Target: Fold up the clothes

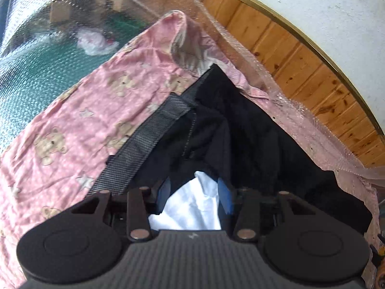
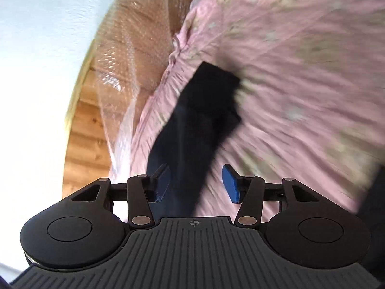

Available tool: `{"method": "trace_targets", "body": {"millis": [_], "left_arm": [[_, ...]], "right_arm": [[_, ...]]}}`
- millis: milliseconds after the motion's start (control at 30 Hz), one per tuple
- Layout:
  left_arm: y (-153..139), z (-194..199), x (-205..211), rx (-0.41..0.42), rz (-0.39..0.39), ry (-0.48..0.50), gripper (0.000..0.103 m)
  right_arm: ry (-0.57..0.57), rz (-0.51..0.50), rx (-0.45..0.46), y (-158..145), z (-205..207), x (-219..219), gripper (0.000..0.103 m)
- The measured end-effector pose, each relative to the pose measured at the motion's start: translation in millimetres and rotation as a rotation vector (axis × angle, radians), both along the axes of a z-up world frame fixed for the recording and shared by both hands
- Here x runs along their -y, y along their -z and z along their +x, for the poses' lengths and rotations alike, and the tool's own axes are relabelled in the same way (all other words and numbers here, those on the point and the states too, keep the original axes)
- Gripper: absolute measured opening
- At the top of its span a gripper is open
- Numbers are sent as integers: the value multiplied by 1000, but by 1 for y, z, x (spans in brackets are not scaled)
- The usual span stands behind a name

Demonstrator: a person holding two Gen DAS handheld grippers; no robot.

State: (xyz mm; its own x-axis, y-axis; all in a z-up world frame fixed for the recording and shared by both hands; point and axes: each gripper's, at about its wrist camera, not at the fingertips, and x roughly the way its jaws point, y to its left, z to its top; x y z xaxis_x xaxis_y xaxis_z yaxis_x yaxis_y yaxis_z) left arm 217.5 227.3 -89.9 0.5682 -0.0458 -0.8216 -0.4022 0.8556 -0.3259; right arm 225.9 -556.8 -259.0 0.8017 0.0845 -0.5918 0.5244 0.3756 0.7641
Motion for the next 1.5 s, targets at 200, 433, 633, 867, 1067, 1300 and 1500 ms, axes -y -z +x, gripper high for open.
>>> {"method": "trace_targets", "body": {"millis": [200, 433, 633, 867, 1067, 1300, 1500], "left_arm": [[11, 16, 34, -18, -56, -2, 45], [21, 45, 39, -24, -72, -20, 45], [21, 70, 30, -15, -58, -34, 50], [44, 104, 25, -61, -97, -86, 63], [51, 129, 15, -70, -154, -193, 70], [68, 154, 16, -143, -164, -244, 73], [14, 117, 13, -81, -37, -299, 72]], "right_arm": [[69, -20, -127, 36, 69, 22, 49], [35, -131, -68, 9, 68, 22, 0], [154, -190, 56, -45, -58, -2, 0], [197, -120, -120, 10, -106, -3, 0], [237, -93, -136, 24, -116, -8, 0], [263, -93, -178, 31, -117, 1, 1], [271, -111, -180, 26, -120, 11, 2]]}}
